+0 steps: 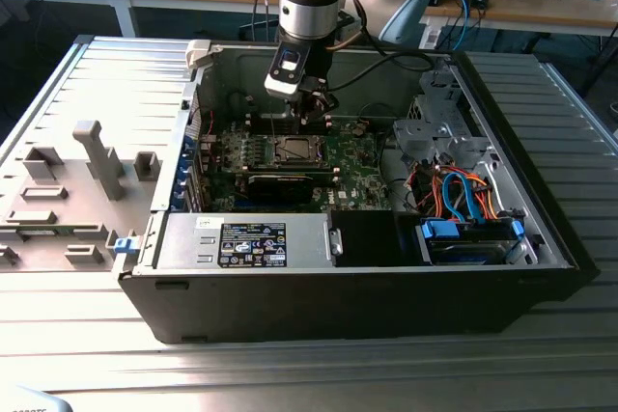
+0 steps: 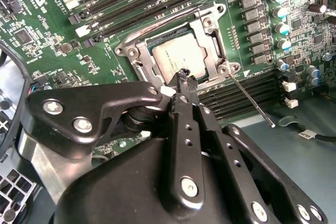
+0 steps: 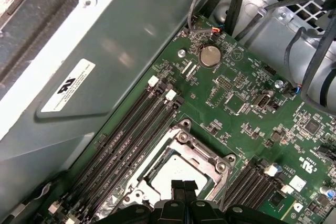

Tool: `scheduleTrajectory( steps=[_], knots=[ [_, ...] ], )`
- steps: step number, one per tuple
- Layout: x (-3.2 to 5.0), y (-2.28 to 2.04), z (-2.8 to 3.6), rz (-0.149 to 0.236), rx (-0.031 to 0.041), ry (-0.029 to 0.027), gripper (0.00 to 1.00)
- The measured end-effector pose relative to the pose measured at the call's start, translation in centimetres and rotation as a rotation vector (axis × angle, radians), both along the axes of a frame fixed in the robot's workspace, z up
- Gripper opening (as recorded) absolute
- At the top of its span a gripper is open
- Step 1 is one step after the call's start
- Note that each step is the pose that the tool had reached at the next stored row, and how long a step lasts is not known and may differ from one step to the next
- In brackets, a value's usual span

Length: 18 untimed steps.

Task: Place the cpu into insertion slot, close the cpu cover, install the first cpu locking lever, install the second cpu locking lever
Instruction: 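Install the first cpu locking lever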

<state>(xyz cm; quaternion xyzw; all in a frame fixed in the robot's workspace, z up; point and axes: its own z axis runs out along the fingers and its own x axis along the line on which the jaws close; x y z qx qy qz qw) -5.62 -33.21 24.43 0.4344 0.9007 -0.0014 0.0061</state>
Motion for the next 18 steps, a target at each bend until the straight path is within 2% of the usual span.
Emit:
scheduleTrajectory(
  steps=[6, 10, 18],
  knots=[
    [0.00, 0.00, 0.00, 0.017, 0.0000, 0.0000, 0.11],
    [0.00, 0.00, 0.00, 0.052, 0.0000, 0.0000, 0.11],
    [0.00, 0.00, 0.00, 0.083, -0.0018, 0.0001, 0.11]
  ],
)
